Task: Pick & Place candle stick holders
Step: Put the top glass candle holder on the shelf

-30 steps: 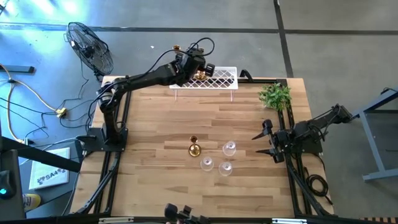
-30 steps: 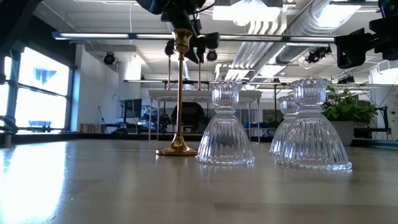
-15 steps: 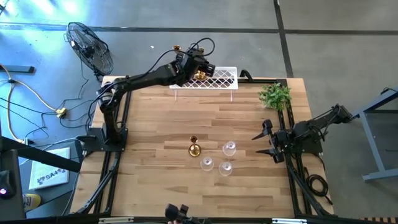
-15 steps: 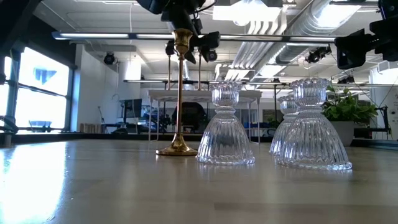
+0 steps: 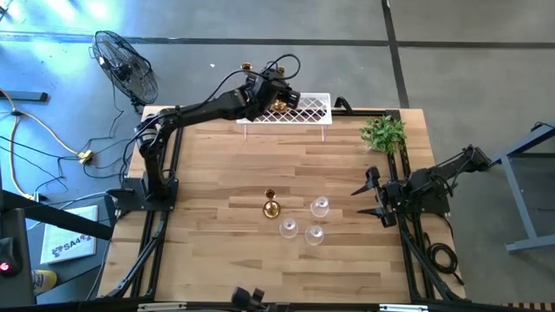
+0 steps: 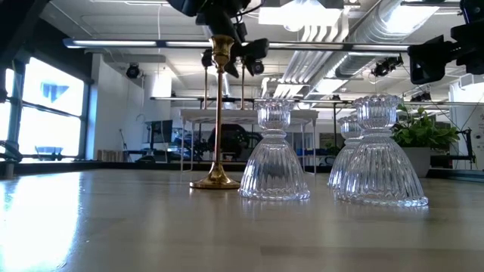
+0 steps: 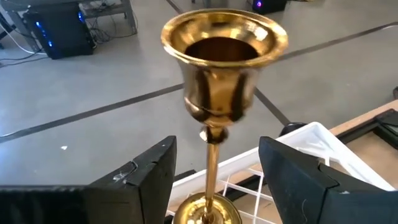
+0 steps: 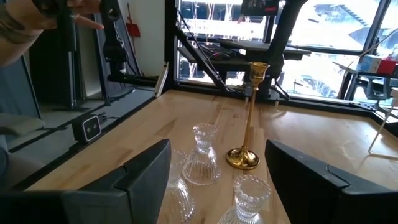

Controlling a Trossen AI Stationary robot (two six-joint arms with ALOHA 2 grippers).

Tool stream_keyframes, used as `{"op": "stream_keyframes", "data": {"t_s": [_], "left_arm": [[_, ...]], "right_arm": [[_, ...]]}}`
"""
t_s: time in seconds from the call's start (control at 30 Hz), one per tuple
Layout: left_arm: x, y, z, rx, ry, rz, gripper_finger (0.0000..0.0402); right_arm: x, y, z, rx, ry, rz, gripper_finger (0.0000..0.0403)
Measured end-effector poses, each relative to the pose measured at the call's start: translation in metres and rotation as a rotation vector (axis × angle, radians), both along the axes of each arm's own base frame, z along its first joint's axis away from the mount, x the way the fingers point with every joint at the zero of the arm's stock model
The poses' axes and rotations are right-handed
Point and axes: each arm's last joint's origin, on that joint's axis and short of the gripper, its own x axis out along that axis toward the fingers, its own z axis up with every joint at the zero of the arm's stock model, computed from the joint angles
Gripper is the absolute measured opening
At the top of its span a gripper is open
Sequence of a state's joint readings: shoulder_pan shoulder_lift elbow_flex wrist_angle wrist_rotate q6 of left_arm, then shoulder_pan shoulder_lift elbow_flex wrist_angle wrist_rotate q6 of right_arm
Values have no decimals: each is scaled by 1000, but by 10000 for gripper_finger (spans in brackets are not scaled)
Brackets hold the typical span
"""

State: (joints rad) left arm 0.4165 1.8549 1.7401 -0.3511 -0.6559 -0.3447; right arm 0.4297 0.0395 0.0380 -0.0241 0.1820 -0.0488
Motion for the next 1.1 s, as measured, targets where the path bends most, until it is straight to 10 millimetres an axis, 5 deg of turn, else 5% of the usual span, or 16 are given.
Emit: {"op": "stream_keyframes", "data": {"t_s": [0.67,0.9,1.1], "left_arm": [[0,-44,8,38,138,-33,225],[6,-81,7,41,190,-108,225],[-7,-120,30,68,195,-201,225]], "right_arm": [[0,0,-1,21,16,7,257],[0,0,-1,21,18,17,257],[0,1,-1,31,25,35,257]]}}
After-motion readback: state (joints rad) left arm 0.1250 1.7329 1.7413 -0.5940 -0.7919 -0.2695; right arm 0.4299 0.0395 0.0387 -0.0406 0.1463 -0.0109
